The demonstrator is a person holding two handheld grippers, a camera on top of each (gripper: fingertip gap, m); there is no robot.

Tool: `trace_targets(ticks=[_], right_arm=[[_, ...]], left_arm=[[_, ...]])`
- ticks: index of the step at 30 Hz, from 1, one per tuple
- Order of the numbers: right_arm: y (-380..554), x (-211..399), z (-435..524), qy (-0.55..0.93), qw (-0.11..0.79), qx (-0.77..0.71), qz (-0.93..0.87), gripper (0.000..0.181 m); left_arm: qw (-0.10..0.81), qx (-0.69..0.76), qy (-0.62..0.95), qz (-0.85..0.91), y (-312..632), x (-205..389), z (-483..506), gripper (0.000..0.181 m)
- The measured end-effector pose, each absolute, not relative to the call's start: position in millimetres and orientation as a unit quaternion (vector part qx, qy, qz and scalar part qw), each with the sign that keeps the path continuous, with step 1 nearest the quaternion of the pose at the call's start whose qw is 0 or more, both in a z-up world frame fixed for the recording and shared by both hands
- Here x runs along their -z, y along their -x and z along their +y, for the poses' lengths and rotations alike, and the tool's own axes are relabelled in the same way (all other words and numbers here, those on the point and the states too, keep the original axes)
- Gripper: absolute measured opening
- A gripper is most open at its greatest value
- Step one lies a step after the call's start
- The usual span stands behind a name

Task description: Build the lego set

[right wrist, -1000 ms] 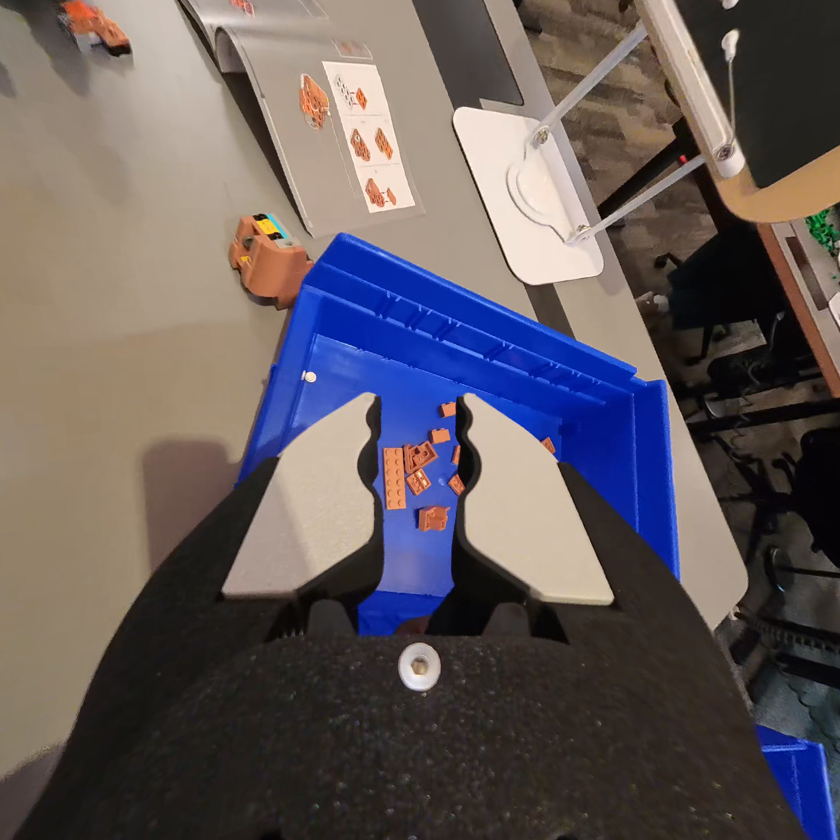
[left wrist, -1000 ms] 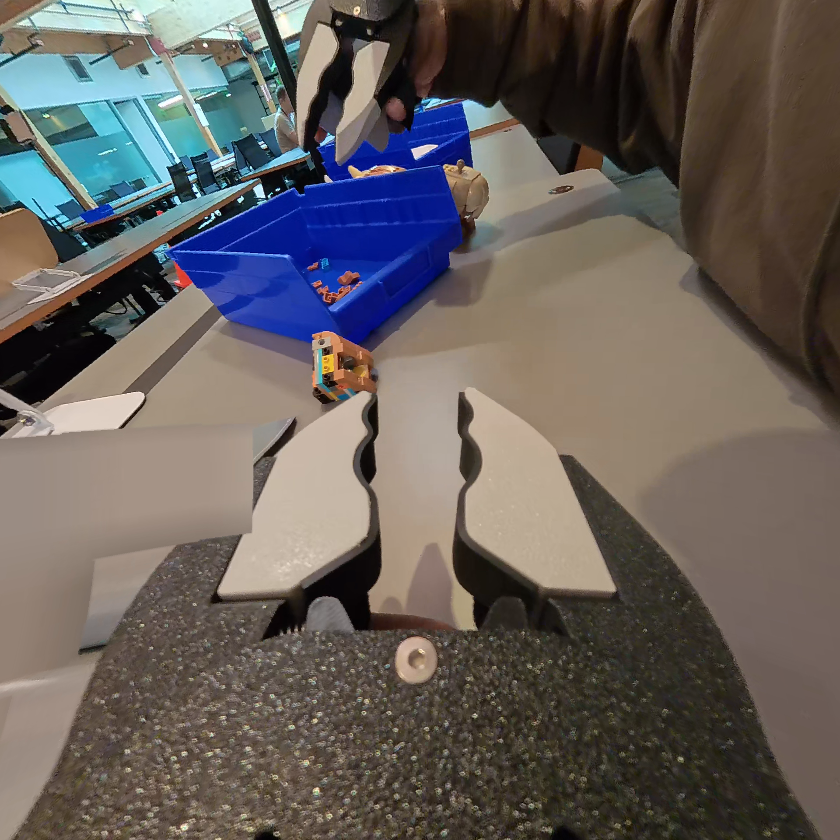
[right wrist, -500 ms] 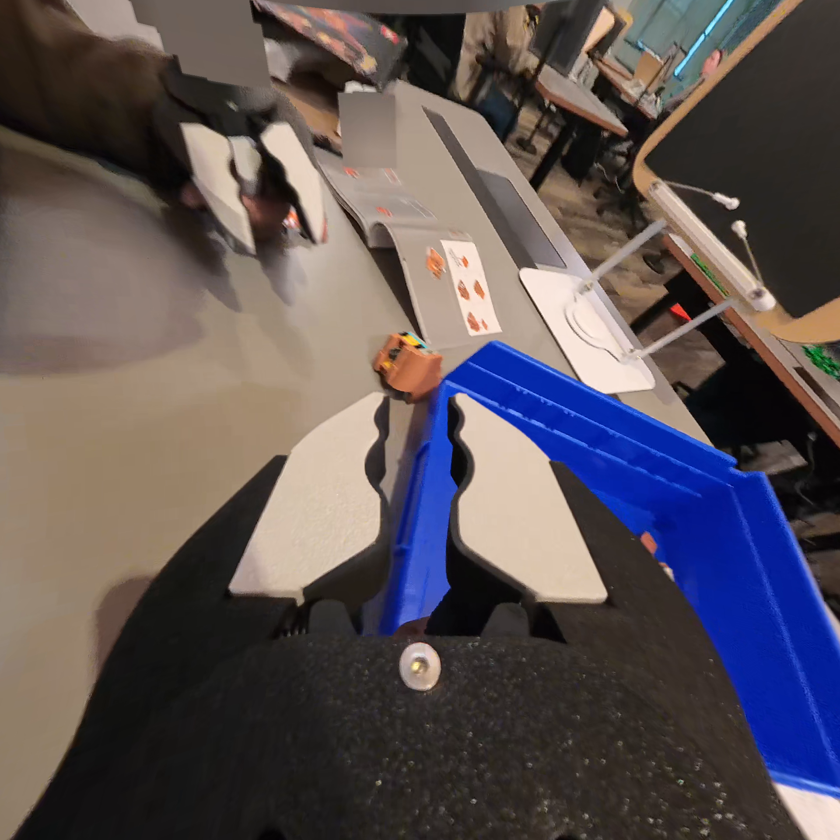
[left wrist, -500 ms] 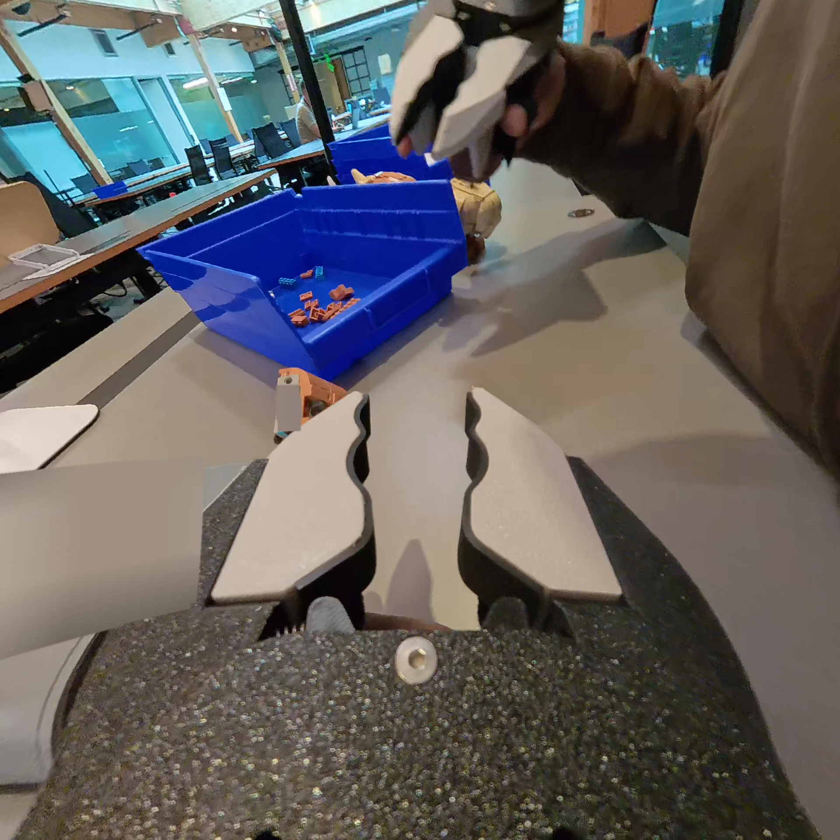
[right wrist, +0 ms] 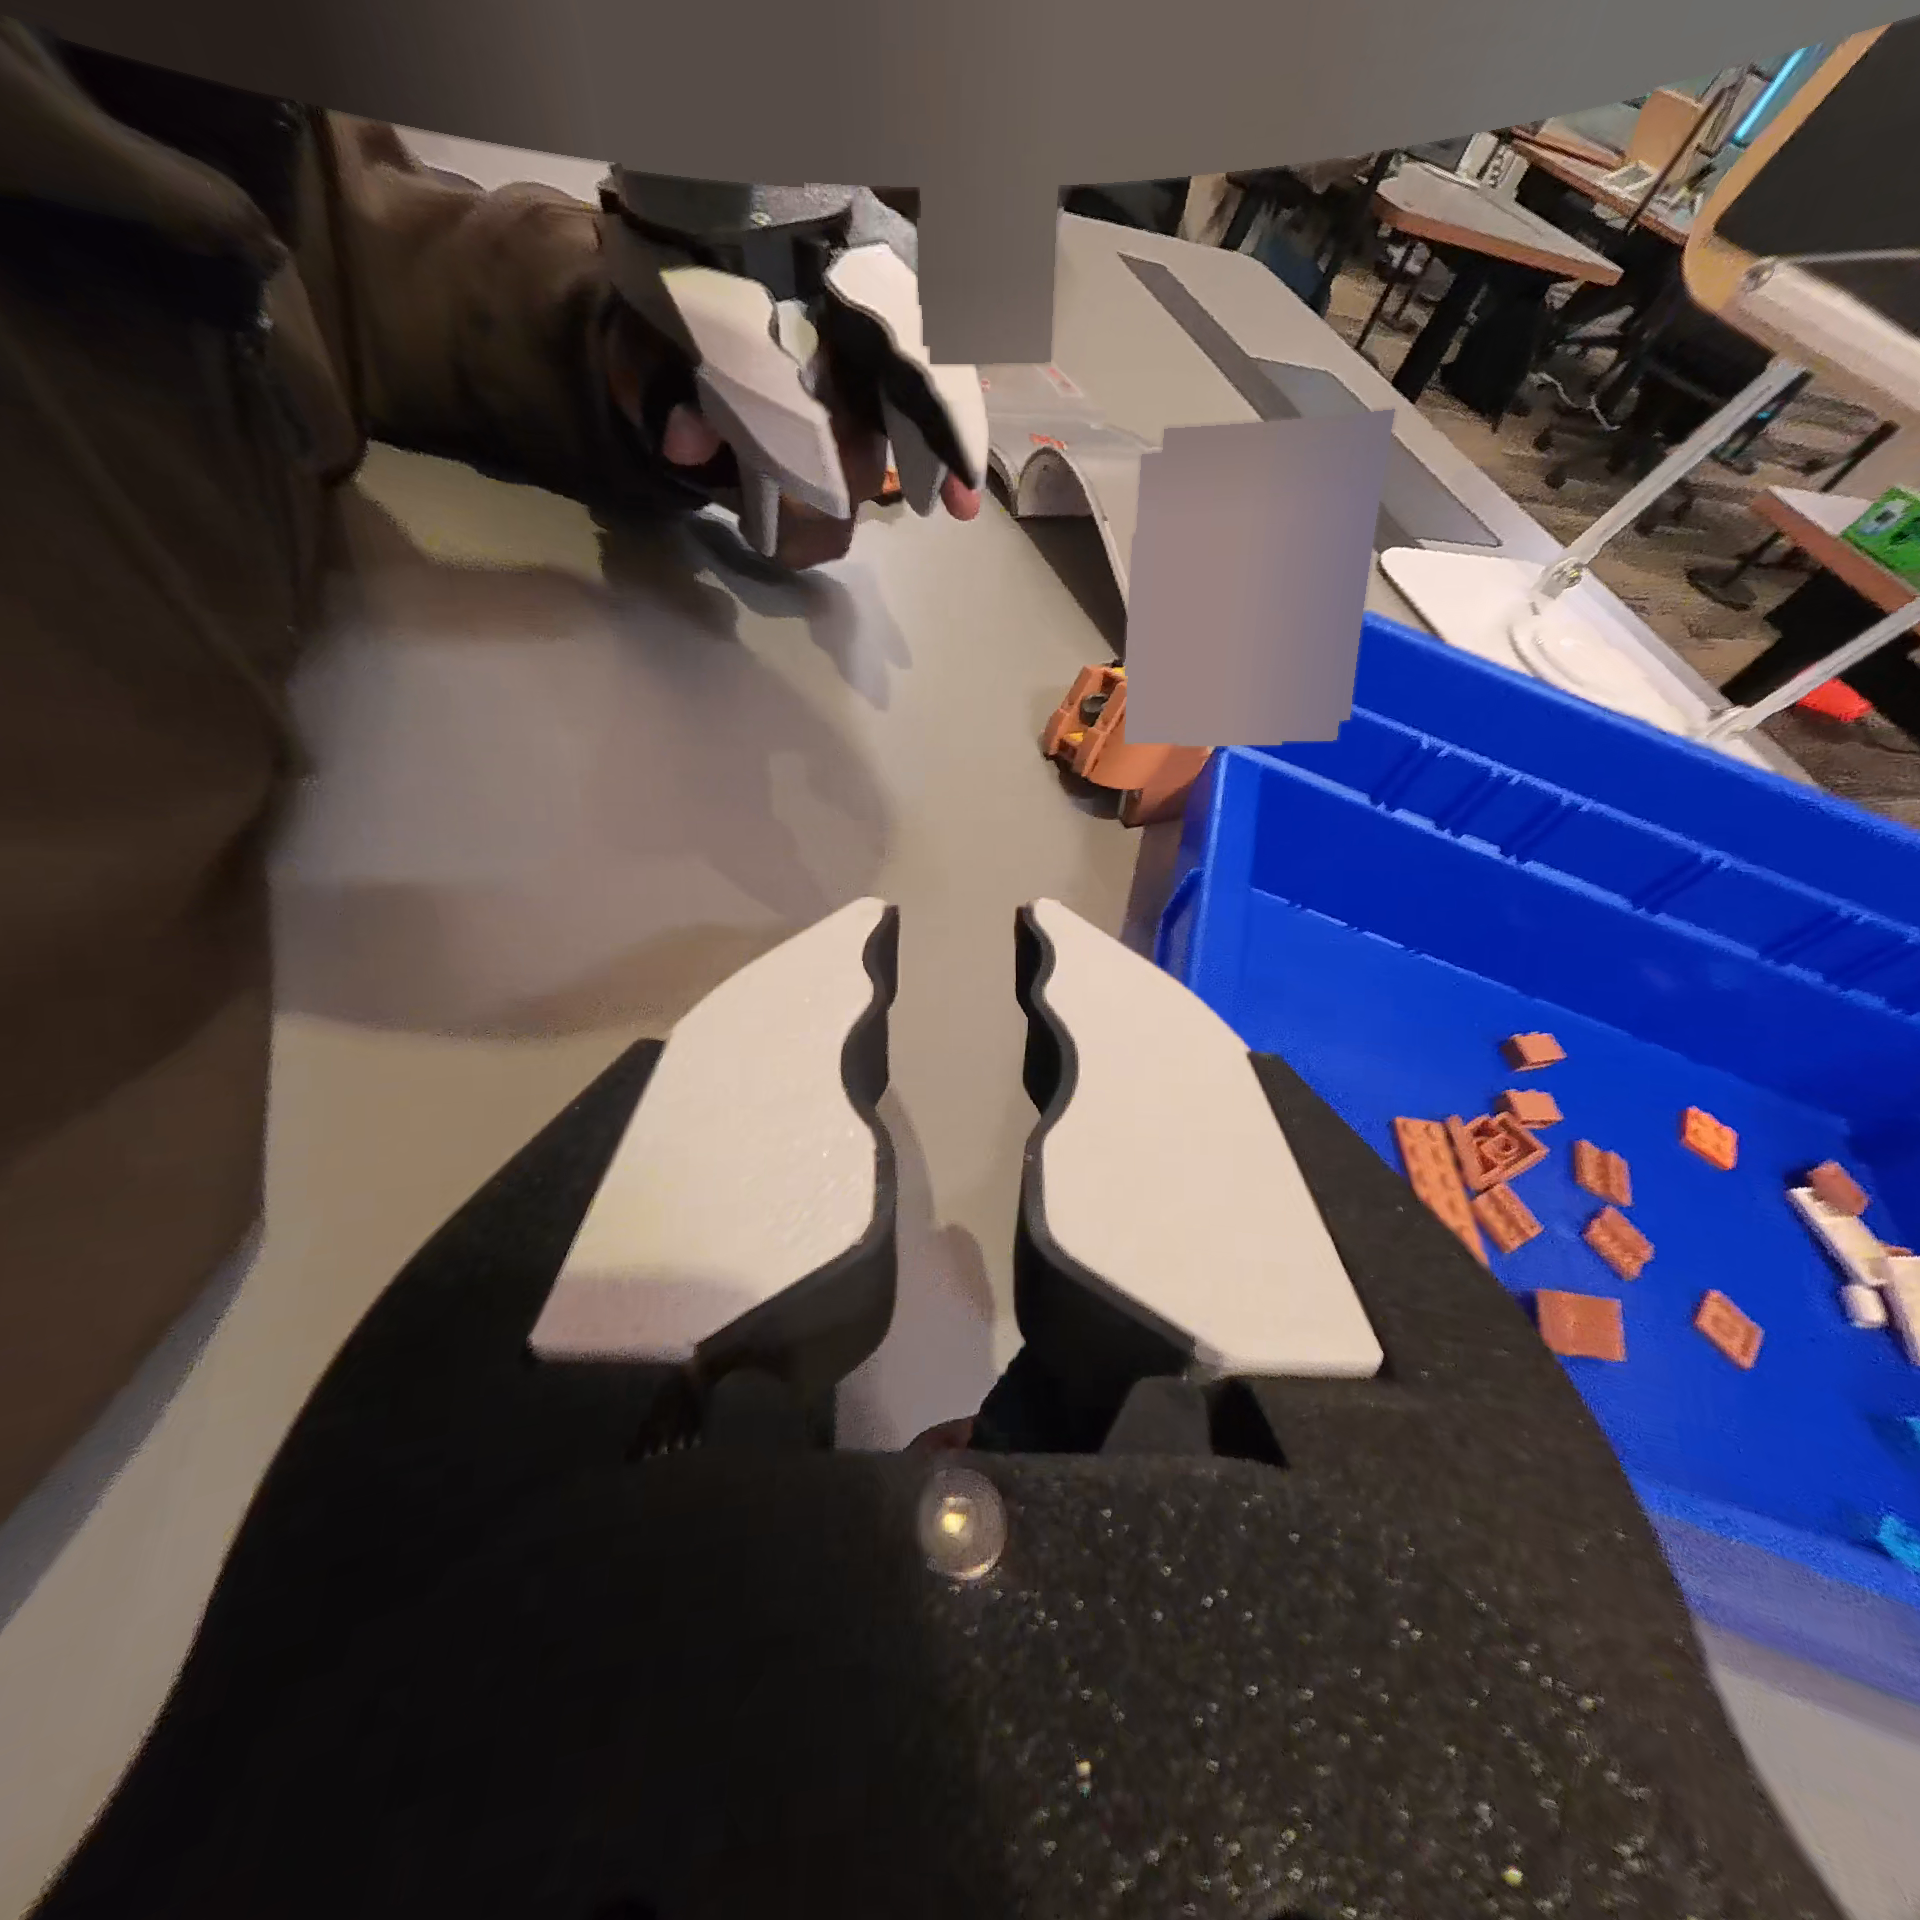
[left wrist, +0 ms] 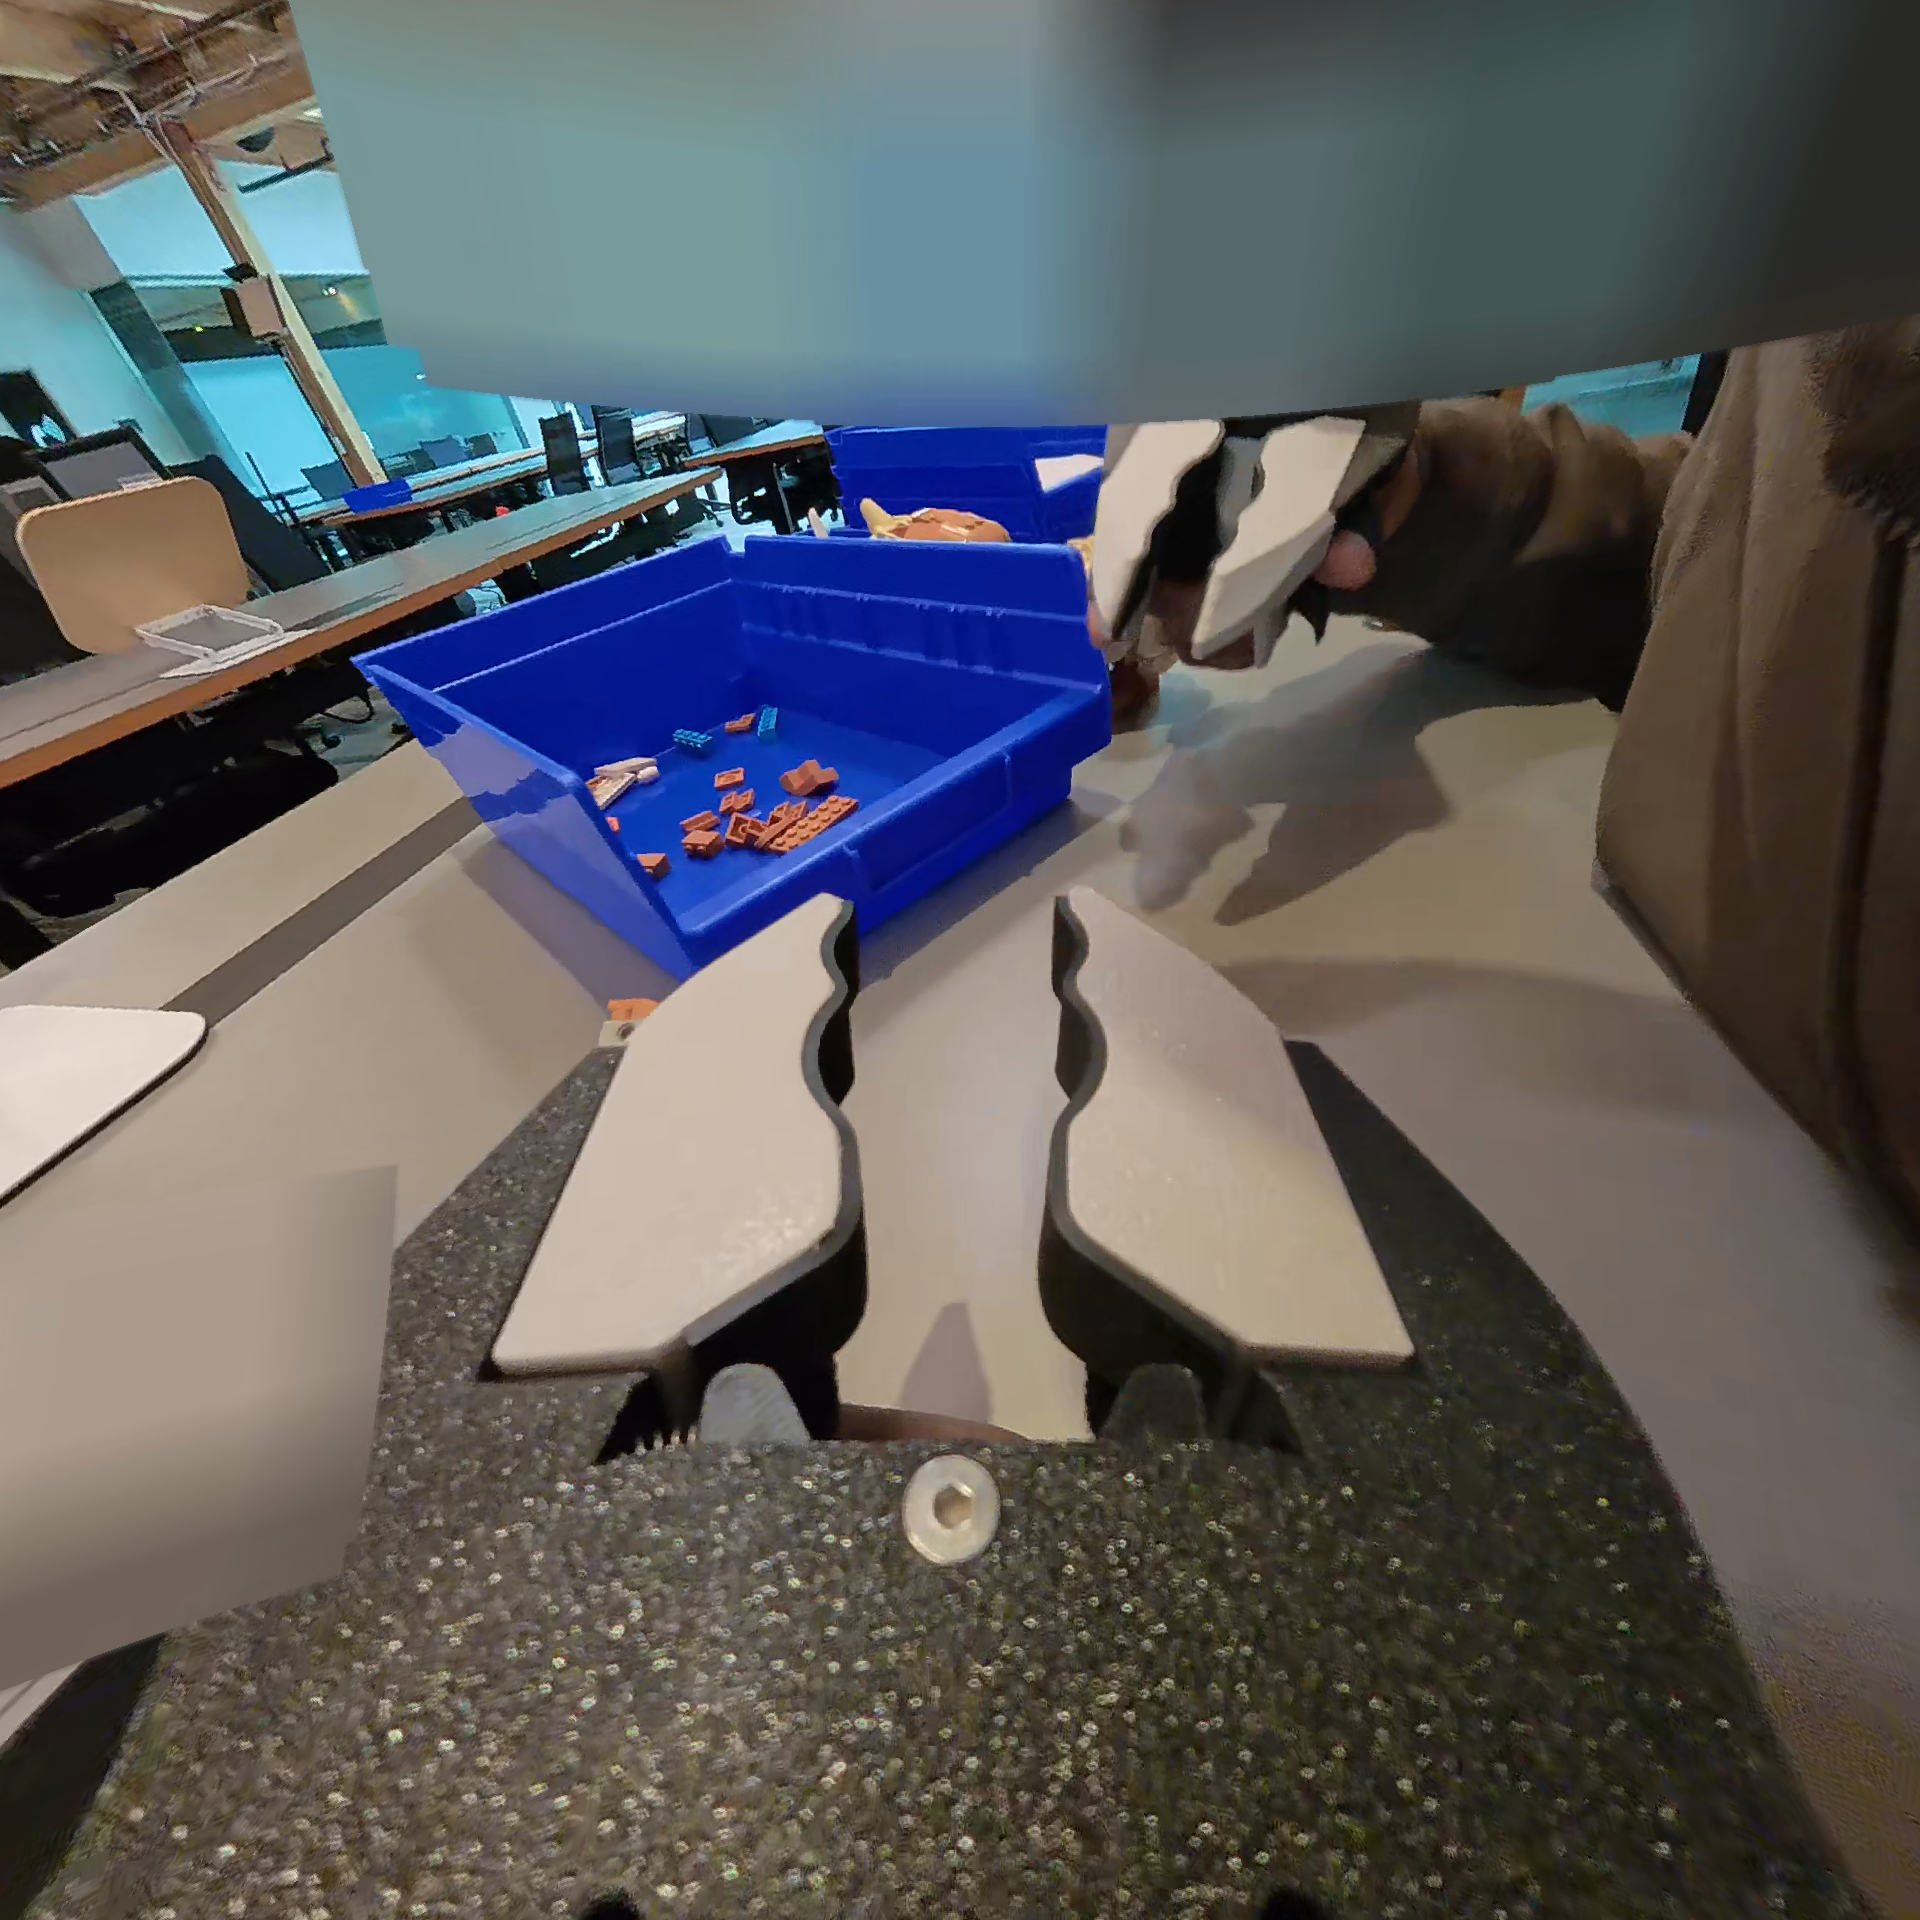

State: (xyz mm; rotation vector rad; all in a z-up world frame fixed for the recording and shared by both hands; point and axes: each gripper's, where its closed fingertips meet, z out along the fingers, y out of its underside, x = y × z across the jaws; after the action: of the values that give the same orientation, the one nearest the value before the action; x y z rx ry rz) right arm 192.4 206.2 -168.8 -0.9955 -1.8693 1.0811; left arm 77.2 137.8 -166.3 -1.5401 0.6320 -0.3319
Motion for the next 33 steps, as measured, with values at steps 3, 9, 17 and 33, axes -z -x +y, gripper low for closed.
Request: trace_targets(ticks=[3,9,17,33], right_arm=[[-198.8,174.3,206.6,0.398,0.356,-0.451,-0.715,0.022],[-203.4,185.7,207.0,0.411,0.332,-0.472,-0.706,0.022],[-201.1,201.0,205.3,0.425,0.308,-0.468,-0.711,0.023],[-201.1,205.1,205.6,0.425,0.287,-0.482,-0.71,0.024]], left_arm=[[0.66,0.16,0.682,0.271,-83.4,167.7,146.5,0.035],[0.657,0.169,0.684,0.267,-90.7,169.6,156.0,0.035],[0.669,0.186,0.671,0.26,-88.1,164.1,152.4,0.034],[0.671,0.174,0.665,0.278,-91.2,165.1,143.2,0.032]])
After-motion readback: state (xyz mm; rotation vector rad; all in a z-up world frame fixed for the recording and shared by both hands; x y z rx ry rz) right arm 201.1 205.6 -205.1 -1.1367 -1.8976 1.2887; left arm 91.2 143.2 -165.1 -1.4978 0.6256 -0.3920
